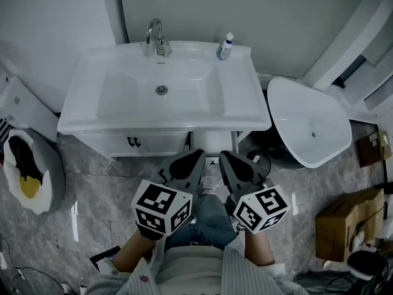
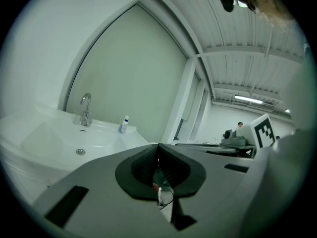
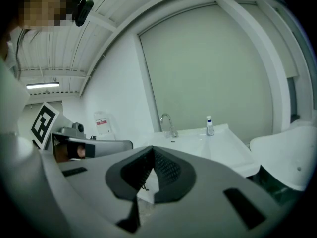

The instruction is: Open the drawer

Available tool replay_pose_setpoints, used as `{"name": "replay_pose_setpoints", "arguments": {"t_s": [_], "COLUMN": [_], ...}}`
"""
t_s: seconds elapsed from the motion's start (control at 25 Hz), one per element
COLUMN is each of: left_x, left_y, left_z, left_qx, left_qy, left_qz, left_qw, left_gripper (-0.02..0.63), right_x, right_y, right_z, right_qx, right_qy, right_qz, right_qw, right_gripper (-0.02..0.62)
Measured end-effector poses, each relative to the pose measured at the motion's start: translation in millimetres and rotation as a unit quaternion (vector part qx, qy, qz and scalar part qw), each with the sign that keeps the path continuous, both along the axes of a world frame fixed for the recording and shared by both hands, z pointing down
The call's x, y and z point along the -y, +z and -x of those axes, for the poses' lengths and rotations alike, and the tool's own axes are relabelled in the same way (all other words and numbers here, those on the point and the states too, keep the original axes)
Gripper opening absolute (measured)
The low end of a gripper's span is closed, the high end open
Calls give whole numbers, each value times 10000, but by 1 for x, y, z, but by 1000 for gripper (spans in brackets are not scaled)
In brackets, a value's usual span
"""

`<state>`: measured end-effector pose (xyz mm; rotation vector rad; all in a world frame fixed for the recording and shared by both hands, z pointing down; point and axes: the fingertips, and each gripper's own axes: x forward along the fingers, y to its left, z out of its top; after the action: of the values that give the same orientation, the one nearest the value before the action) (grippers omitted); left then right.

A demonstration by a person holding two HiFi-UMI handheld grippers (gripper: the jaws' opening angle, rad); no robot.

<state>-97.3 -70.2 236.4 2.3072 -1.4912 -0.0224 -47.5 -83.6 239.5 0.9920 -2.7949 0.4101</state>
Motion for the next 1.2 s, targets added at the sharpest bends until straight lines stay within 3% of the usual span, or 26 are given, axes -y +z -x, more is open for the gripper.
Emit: {"name": "replay_pose_setpoints", "arguments": {"t_s": [0.92,1.2], "left_x": [13,20], "left_y": [10,6], "left_z": [6,10], "left_qx": [-62,180], "left_qy": [64,160], "left_qz": [104,-5], "left_qw": [9999,9997], "left_gripper": [17,17], "right_x": [10,12], "right_y": [8,8], "right_z": [11,14], "right_qx": [-168,-174], "right_qy": [-120,-157], "right_qz": [140,152], "right_qw": [9997,9996], "right_gripper": [9,8]}}
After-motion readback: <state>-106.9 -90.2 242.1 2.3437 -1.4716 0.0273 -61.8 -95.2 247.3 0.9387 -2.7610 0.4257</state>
